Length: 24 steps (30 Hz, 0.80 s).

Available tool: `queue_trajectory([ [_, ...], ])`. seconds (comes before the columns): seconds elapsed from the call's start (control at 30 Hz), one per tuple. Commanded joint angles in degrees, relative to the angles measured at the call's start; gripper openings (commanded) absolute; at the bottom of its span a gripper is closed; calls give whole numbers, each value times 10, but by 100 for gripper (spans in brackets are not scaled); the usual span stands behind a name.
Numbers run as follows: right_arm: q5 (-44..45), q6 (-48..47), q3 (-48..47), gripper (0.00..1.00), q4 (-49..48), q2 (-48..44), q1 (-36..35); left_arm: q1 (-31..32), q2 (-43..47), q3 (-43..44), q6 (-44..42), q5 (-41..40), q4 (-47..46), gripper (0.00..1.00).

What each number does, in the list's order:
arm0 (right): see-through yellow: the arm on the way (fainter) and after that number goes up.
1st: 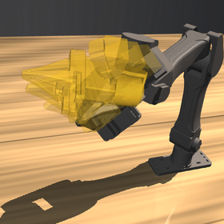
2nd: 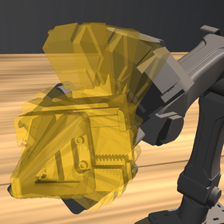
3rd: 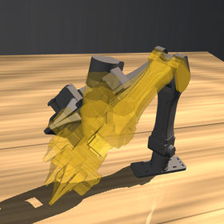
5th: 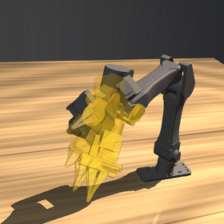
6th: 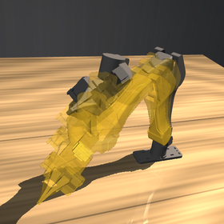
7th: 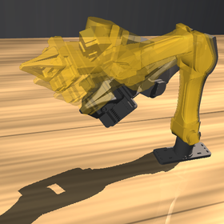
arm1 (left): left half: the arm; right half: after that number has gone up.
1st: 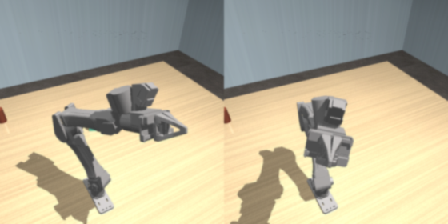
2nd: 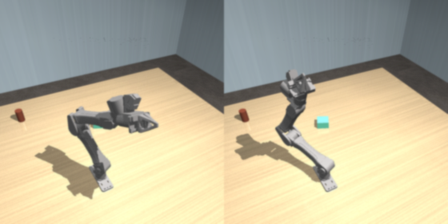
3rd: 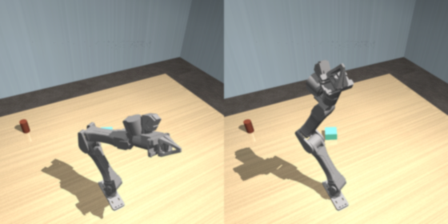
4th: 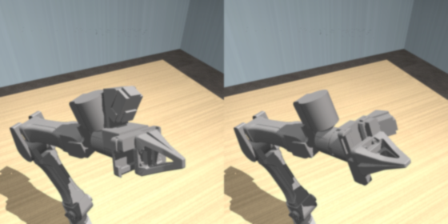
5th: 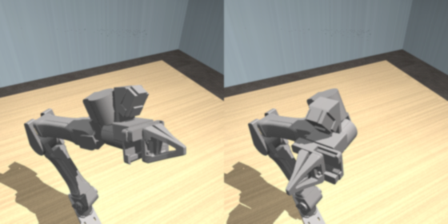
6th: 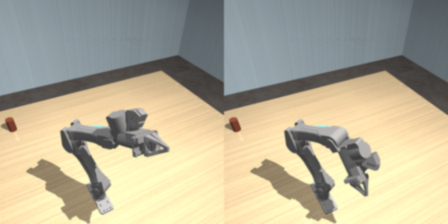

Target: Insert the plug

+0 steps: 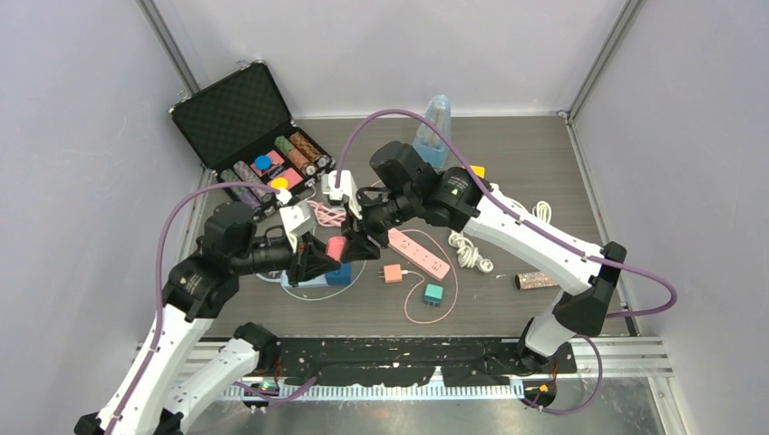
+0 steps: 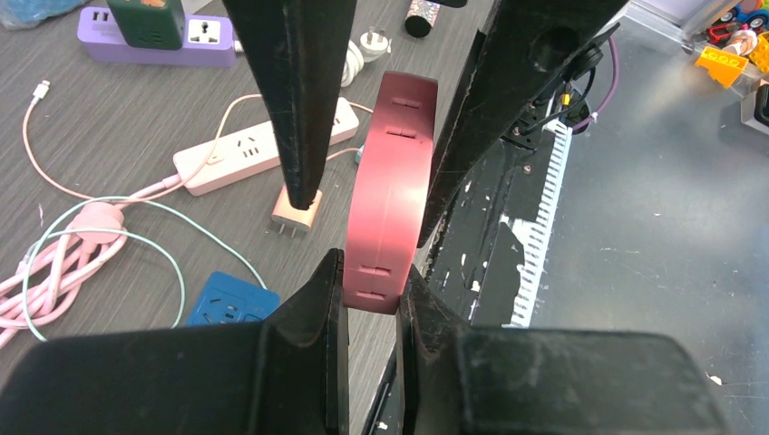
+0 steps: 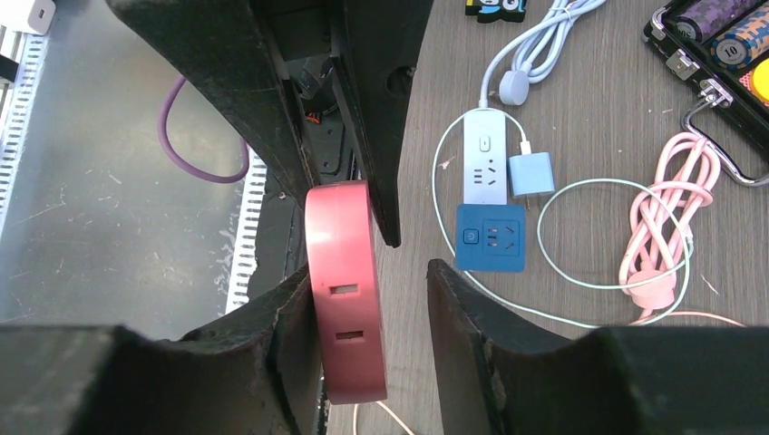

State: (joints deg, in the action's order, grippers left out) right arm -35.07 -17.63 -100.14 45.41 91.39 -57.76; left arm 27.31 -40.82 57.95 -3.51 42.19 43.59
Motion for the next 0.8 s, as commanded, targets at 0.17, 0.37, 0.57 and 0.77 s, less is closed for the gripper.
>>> queue_trajectory([
  [0.17,-8,-2,-15,48,-16,-10,-6,-1,-2,24,1,8,-12,0],
  [0.37,-8,-6,-17,29,-16,-7,-8,-1,-3,25,1,7,-7,0],
  [0.57,0,3,-15,6,-34,-12,-8,-1,6,27,8,-34,-2,59],
  [0.77,41,21,16,6,-87,-24,-8,-1,68,31,14,-153,24,84],
])
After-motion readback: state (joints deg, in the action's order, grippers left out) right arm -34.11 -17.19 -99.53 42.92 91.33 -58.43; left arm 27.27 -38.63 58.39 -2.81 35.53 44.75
